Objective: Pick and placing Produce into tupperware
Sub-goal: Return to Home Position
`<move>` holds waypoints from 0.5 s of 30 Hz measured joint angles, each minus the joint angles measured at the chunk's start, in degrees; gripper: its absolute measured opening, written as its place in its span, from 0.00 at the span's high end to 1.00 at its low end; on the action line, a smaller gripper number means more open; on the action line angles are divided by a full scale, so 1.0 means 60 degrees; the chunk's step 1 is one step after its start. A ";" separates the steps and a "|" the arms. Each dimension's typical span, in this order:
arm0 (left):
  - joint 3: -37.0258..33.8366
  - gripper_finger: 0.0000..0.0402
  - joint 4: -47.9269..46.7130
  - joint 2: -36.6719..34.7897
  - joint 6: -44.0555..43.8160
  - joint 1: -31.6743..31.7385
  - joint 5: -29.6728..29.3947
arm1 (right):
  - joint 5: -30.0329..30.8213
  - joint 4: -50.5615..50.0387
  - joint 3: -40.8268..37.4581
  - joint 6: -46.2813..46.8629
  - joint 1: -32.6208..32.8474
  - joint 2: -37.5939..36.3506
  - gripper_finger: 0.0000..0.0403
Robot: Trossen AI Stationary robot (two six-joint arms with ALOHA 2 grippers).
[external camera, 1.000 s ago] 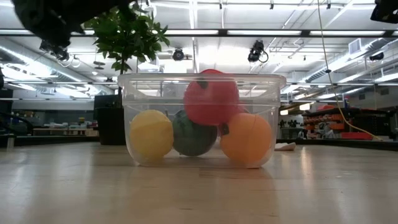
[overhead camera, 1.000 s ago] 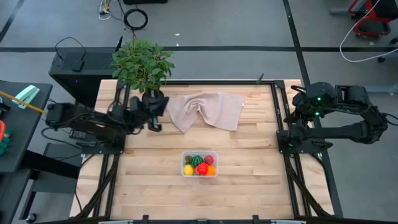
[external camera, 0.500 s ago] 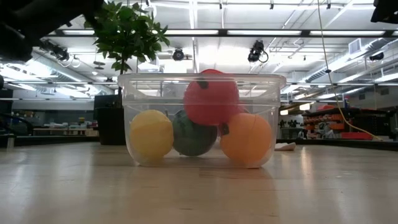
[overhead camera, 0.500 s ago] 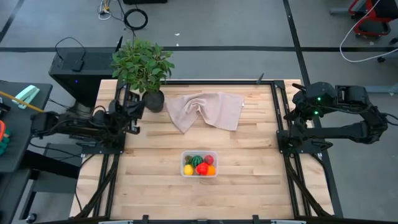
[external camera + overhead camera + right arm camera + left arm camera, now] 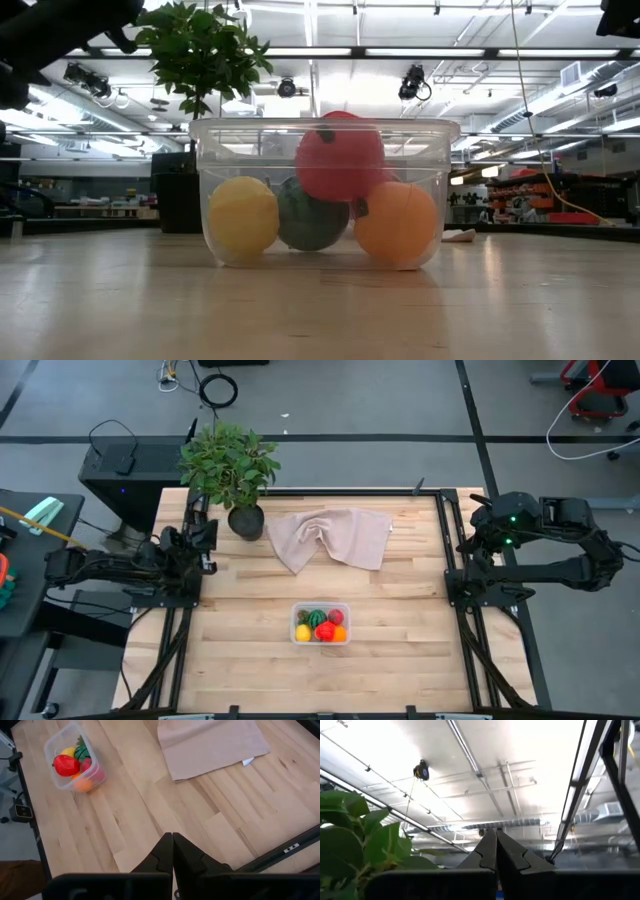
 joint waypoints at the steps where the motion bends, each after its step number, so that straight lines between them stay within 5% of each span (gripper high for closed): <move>1: 0.0000 0.98 -0.0093 0.0002 0.0142 0.0000 0.0002 | 0.0000 0.0000 0.0000 0.0000 0.0000 0.0000 0.98; 9: 0.0000 0.99 -0.1912 0.0020 -0.0456 -0.0200 0.0000 | 0.0001 0.0000 0.0004 0.0004 0.0000 0.0000 0.97; 15: -0.0004 0.99 -0.0753 -0.0385 0.0404 -0.0629 -0.0011 | 0.0003 0.0000 0.0004 0.0098 0.0000 0.0000 0.97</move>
